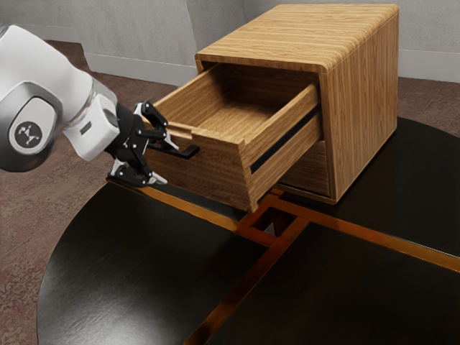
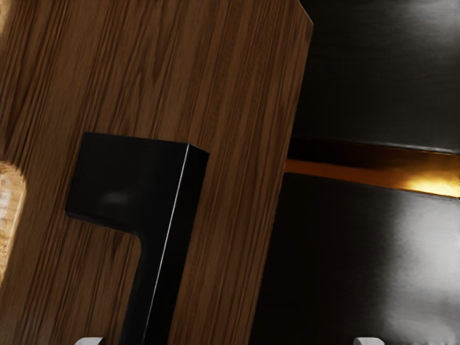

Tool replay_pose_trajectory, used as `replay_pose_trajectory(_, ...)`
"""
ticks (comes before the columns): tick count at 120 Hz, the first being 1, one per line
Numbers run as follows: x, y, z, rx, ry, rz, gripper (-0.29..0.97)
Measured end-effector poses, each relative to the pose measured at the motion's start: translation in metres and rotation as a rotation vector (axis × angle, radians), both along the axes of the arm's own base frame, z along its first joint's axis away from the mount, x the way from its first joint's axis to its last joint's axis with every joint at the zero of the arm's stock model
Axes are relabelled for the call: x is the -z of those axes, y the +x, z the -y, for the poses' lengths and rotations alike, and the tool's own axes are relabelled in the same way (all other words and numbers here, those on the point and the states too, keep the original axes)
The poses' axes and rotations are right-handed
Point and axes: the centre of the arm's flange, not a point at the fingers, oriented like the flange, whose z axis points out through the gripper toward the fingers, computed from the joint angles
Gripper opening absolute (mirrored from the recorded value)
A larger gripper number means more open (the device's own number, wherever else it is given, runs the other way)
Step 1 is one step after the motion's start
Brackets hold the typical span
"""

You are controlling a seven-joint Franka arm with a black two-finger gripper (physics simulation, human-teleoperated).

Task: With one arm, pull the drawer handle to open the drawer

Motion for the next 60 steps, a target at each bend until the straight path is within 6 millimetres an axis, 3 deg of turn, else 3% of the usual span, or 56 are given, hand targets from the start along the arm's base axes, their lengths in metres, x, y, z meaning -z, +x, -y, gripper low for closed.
replay_pose_trajectory(20, 0.000, -0.008, 0.000, -0.006, -0.003, 0.000, 0.42)
replay_pose_trajectory(42, -0.008, -0.010, 0.005, 0.000, 0.011, 0.012, 0.55)
replay_pose_trajectory(53, -0.041, -0.030, 0.021, 0.028, 0.020, 0.078, 0.60)
replay_pose_trajectory(60, -0.076, -0.056, 0.048, 0.072, 0.049, 0.132, 0.62)
